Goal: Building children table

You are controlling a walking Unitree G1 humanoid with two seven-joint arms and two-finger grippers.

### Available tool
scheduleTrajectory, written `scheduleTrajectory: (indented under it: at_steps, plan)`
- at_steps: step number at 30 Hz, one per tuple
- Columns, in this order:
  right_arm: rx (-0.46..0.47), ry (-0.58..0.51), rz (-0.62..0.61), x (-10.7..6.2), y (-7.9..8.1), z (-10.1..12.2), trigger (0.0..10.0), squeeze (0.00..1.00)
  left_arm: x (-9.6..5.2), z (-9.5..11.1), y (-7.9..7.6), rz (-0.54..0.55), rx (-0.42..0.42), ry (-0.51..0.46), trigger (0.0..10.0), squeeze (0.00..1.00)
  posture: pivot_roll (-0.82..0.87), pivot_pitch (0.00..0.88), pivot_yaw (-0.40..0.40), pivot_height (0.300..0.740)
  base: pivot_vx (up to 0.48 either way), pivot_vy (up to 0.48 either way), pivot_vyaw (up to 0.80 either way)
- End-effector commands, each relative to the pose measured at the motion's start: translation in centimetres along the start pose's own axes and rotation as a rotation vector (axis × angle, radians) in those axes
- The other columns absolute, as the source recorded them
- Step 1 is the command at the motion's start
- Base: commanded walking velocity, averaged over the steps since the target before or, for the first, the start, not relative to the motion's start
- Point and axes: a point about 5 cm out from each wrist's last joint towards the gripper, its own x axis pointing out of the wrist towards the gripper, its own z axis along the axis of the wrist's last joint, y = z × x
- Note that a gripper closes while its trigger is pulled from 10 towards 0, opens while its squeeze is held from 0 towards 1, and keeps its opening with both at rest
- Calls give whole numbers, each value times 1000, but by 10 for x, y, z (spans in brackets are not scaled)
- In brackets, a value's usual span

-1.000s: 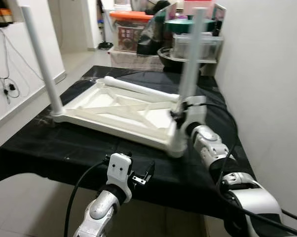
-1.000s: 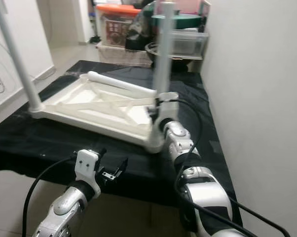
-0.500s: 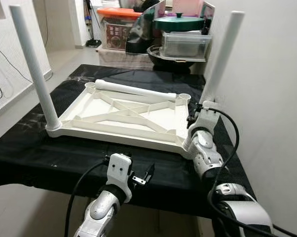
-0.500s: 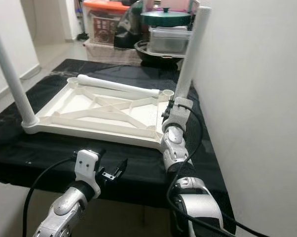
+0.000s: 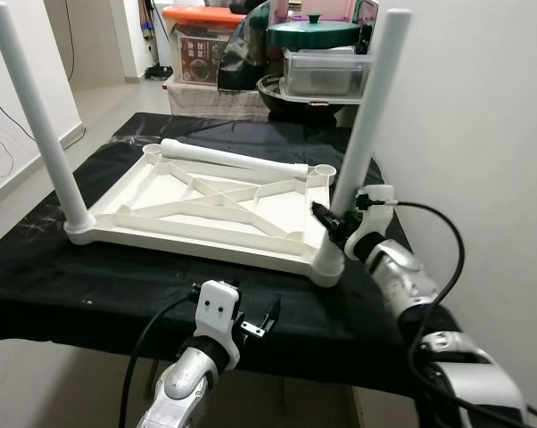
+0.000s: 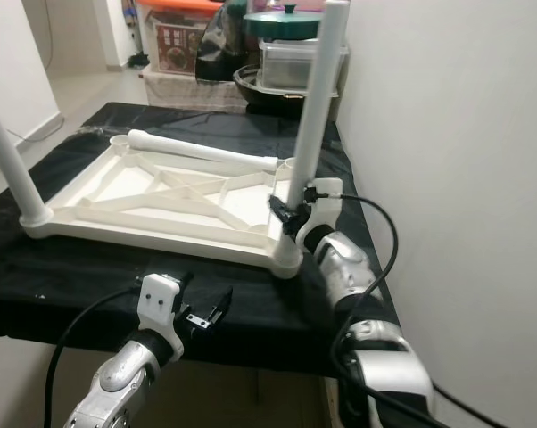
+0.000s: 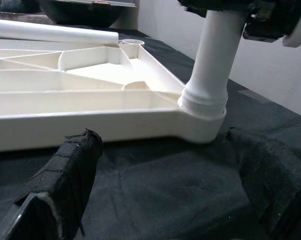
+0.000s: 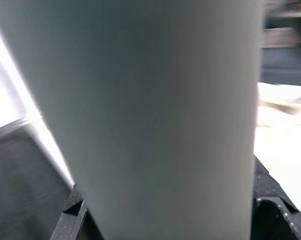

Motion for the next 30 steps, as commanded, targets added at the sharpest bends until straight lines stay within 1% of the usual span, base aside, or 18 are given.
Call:
scheduleTrajectory:
  at_steps: [1, 2, 4, 5, 6, 9, 10, 15, 16, 17, 18, 19, 20, 22, 24, 25, 27, 30]
  plan:
    - [-22, 83, 240, 4, 19, -8, 10000, 0, -2, -7, -2, -11, 4, 21, 10000, 0, 115, 0, -55, 740, 0, 0, 0]
    - [-22, 83, 240, 4, 19, -8, 10000, 0, -2, -7, -2, -11, 4, 21, 10000, 0, 115, 0, -55, 740, 0, 0, 0]
    - [-59, 158, 481, 2, 33, -11, 10000, 0, -3, -8, -2, -14, 6, 22, 10000, 0, 123, 0, -64, 740, 0, 0, 0]
    - [-59, 158, 481, 2, 33, -11, 10000, 0, -3, -8, -2, -14, 6, 22, 10000, 0, 123, 0, -64, 740, 0, 0, 0]
    - [-53, 169, 592, 6, 42, -8, 10000, 0, -2, -9, -2, -16, 5, 21, 10000, 0, 128, 0, -68, 740, 0, 0, 0]
    - [-41, 158, 655, 9, 49, -5, 10000, 0, -2, -8, -2, -16, 4, 20, 10000, 0, 128, 0, -68, 740, 0, 0, 0]
    - [-44, 160, 655, 12, 51, -5, 3137, 0, -2, -8, -2, -14, 4, 18, 10000, 0, 136, 0, -79, 740, 0, 0, 0]
    - [-47, 162, 653, 13, 53, -5, 3137, 0, -2, -8, -2, -12, 5, 16, 10000, 0, 136, 0, -79, 740, 0, 0, 0]
    - [-100, 157, 396, 26, 45, -9, 0, 0, -2, -8, -2, -9, 5, 16, 10000, 0, 139, 0, -82, 740, 0, 0, 0]
    - [-100, 157, 396, 26, 45, -9, 0, 0, -2, -8, -2, -9, 5, 16, 10000, 0, 139, 0, -82, 740, 0, 0, 0]
    - [-105, 137, 233, 29, 36, -9, 0, 0, -2, -8, -3, -9, 5, 15, 10000, 0, 137, 0, -79, 740, 0, 0, 0]
    - [-105, 137, 233, 29, 36, -9, 0, 0, -2, -8, -3, -9, 5, 15, 10000, 0, 137, 0, -79, 740, 0, 0, 0]
    - [-93, 119, 35, 29, 23, -8, 0, 0, -2, -8, -3, -10, 5, 15, 10000, 0, 134, 0, -78, 740, 0, 0, 0]
    - [-93, 119, 35, 29, 23, -8, 0, 0, -2, -8, -3, -10, 5, 15, 10000, 0, 134, 0, -78, 740, 0, 0, 0]
    - [-67, 93, -481, 12, -13, -9, 0, 0, -2, -8, -2, -13, 5, 16, 10000, 0, 125, 0, -69, 740, 0, 0, 0]
    - [-67, 93, -481, 12, -13, -9, 0, 0, -2, -8, -2, -13, 5, 16, 10000, 0, 125, 0, -69, 740, 0, 0, 0]
    - [-42, 77, -848, -11, -35, -14, 0, 0, -1, -8, -2, -17, 5, 16, 10000, 0, 122, 0, -65, 740, 0, 0, 0]
    - [-12, 71, -985, -21, -39, -22, 0, 0, -1, -8, -2, -20, 7, 17, 10000, 0, 121, 0, -64, 740, 0, 0, 0]
